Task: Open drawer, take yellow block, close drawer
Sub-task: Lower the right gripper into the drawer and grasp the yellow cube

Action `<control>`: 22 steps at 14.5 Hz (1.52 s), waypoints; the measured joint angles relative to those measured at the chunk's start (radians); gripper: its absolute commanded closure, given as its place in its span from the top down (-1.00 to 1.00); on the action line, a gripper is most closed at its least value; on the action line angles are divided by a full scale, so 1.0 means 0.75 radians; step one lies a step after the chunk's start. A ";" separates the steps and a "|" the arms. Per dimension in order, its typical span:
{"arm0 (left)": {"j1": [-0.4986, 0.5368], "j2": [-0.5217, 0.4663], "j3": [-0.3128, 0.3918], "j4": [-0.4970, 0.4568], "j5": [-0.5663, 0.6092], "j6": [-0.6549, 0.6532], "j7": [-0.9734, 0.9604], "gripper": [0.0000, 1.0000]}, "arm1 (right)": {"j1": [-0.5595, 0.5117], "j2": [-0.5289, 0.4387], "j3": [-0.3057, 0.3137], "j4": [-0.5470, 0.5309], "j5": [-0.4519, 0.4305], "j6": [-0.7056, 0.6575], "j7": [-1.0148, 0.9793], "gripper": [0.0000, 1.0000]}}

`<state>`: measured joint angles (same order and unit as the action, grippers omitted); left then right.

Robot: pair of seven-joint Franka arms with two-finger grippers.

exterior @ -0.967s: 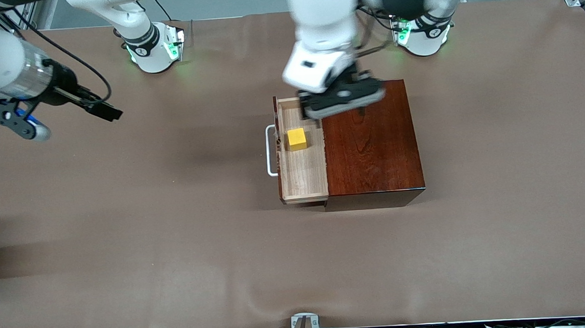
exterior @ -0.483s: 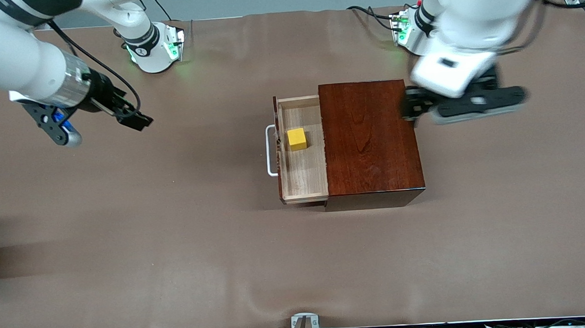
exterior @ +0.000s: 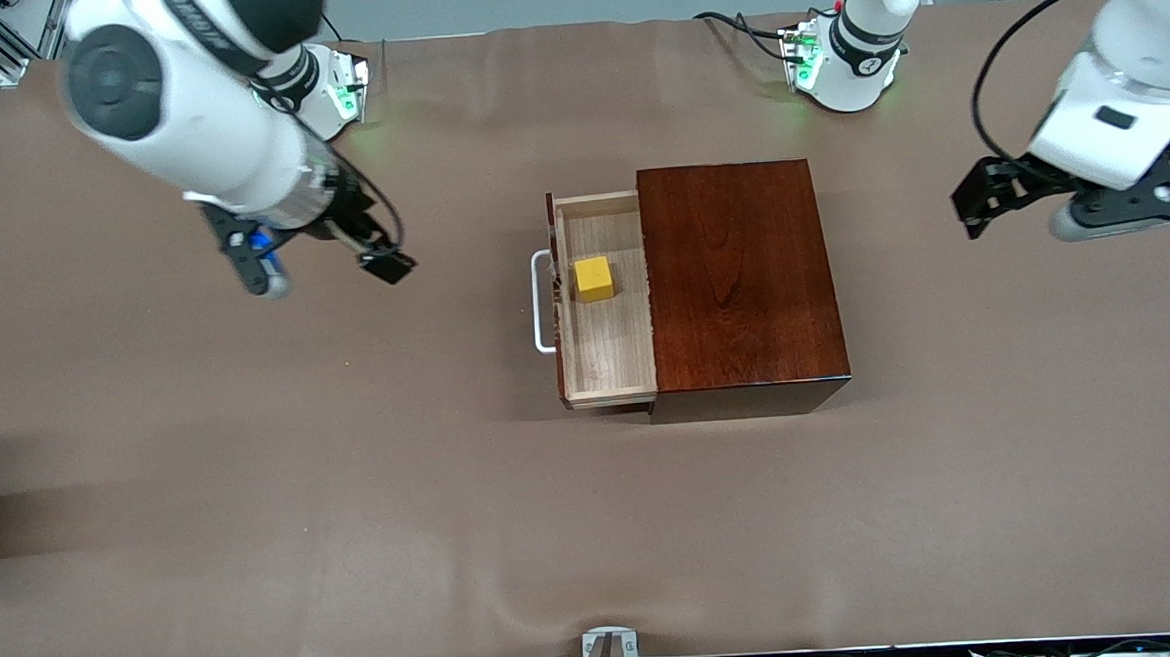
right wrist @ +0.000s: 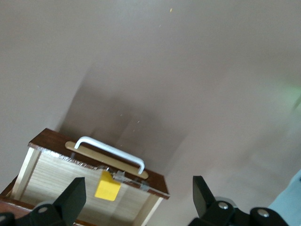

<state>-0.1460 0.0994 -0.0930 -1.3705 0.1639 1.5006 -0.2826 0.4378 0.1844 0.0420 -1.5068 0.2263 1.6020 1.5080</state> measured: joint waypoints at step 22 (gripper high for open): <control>0.185 -0.069 -0.004 -0.017 -0.082 -0.043 0.225 1.00 | 0.416 0.375 -0.002 -0.006 -0.033 0.500 0.717 1.00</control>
<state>-0.0074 0.0479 -0.0963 -1.3835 0.1025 1.4681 -0.1140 0.7498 0.4658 0.0405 -1.5113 0.2014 1.9769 2.0456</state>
